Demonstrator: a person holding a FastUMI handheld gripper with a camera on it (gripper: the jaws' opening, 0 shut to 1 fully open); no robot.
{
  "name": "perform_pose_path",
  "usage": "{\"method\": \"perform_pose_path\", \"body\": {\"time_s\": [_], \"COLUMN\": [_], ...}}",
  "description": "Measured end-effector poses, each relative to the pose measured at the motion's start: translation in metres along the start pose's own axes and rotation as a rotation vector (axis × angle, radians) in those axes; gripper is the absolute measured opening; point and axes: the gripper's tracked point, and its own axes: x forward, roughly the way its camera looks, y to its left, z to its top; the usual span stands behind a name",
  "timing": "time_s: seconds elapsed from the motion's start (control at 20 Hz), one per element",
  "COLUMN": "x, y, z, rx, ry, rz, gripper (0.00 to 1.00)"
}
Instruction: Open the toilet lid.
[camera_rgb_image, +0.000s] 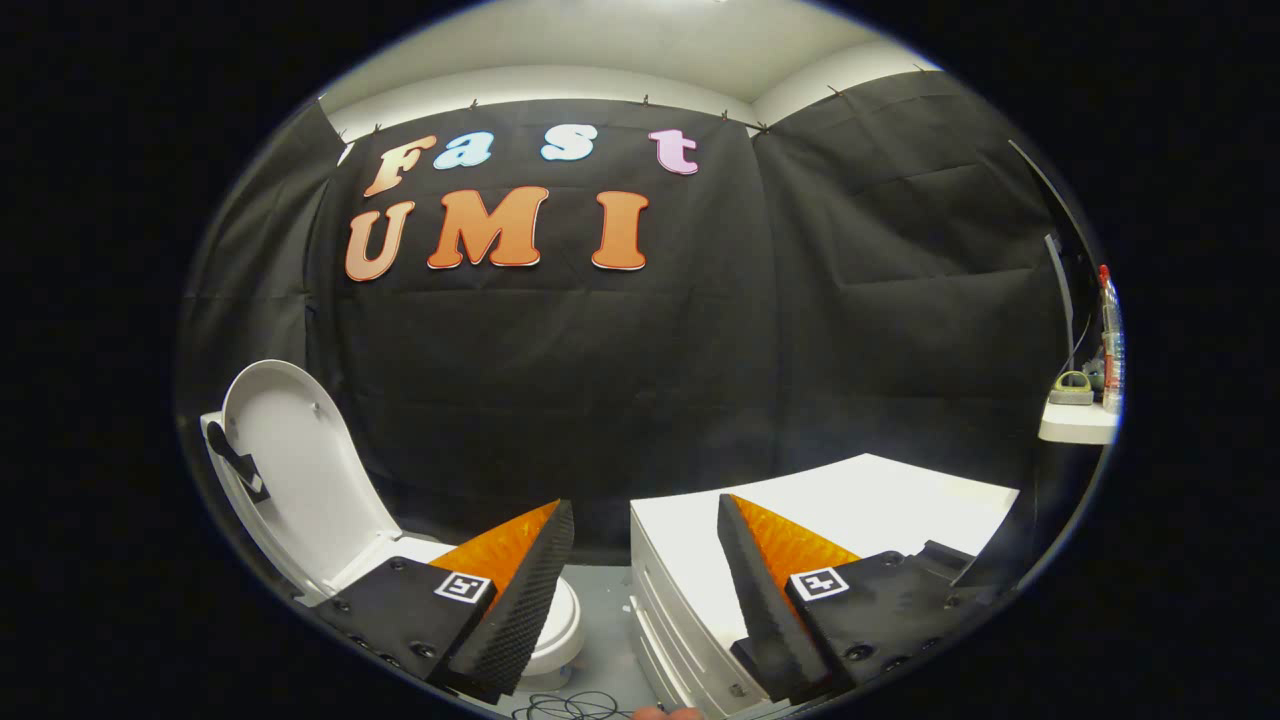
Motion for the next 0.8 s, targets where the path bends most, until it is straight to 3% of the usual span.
{"method": "perform_pose_path", "body": {"time_s": [0.8], "x": [-0.0012], "y": [0.0124], "z": [-0.0047], "rx": [0.011], "ry": [0.016], "rz": [0.027], "gripper": [0.93]}}
